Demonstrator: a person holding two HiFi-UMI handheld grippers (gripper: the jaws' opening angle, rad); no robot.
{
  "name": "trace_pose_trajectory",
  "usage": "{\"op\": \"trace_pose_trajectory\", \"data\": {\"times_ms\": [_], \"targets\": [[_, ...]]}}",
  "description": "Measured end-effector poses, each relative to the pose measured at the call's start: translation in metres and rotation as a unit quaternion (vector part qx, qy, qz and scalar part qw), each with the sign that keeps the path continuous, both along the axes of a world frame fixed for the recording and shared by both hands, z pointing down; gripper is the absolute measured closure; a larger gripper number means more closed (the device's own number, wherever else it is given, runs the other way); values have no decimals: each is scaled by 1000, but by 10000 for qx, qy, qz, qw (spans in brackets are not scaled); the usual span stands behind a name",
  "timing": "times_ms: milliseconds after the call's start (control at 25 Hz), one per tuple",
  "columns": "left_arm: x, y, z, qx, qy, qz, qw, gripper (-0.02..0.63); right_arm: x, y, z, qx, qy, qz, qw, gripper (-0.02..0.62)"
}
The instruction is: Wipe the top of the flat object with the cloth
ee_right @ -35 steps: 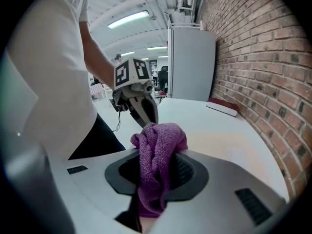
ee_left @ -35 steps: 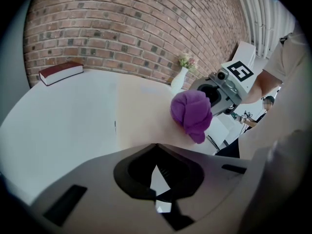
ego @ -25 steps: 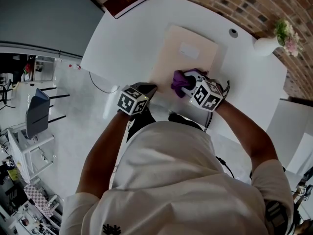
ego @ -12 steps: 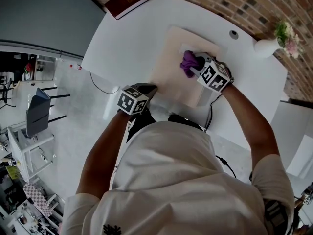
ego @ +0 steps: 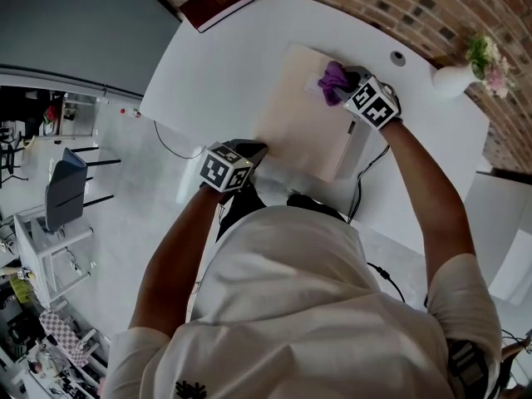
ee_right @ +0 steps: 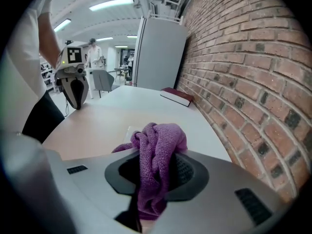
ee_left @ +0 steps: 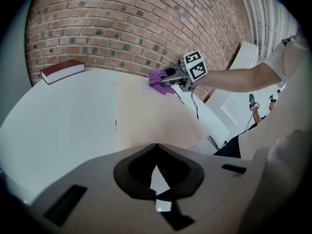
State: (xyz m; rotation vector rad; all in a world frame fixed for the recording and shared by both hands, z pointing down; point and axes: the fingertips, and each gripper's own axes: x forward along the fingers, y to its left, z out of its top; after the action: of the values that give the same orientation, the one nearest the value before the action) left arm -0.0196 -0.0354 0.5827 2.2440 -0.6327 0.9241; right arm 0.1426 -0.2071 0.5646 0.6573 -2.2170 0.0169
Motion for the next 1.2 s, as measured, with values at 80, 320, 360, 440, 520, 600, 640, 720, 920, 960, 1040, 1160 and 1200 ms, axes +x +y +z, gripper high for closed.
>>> {"op": "trace_pose_trajectory", "data": {"times_ms": [80, 320, 360, 440, 520, 600, 640, 720, 920, 960, 1040, 1160, 1200], "targets": [[0, 0, -2, 5, -10, -13, 10000, 581, 3, -7, 0, -36, 5, 79, 10000, 475], [0, 1, 2, 10, -23, -20, 10000, 581, 23, -34, 3, -27, 11, 478, 9989, 476], [0, 1, 2, 12, -31, -17, 10000, 581, 26, -37, 2, -32, 35, 527, 9986, 476], [0, 1, -1, 12, -42, -10, 10000, 581, 32, -44, 2, -43, 107, 650, 9978, 476], [0, 1, -1, 9, -50, 1, 10000, 581, 39, -51, 4, -46, 181, 788, 9967, 476], [1, 1, -1, 19, -69, 5, 10000, 581, 43, -54, 3, -56, 173, 893, 9958, 476], [1, 1, -2, 28, -79, 1, 10000, 581, 43, -55, 1, -42, 158, 914, 9957, 476], [0, 1, -1, 45, -89, -9, 9999, 581, 41, -51, -5, 12, 88, 896, 9959, 476], [0, 3, 0, 74, -127, -13, 9999, 581, 26, -14, -30, 101, -160, 529, 9984, 476], [-1, 3, 0, 68, -127, -11, 9999, 581, 21, -3, -35, 96, -220, 411, 9989, 476], [-2, 2, -1, 54, -120, -10, 9999, 581, 10, 22, -43, 50, -319, 173, 9993, 476], [-2, 2, -2, 51, -97, 9, 9999, 581, -7, 63, -51, -67, -379, -142, 9992, 476], [-3, 2, -1, 47, -84, 19, 10000, 581, -13, 76, -51, -114, -414, -226, 9988, 476]]}}
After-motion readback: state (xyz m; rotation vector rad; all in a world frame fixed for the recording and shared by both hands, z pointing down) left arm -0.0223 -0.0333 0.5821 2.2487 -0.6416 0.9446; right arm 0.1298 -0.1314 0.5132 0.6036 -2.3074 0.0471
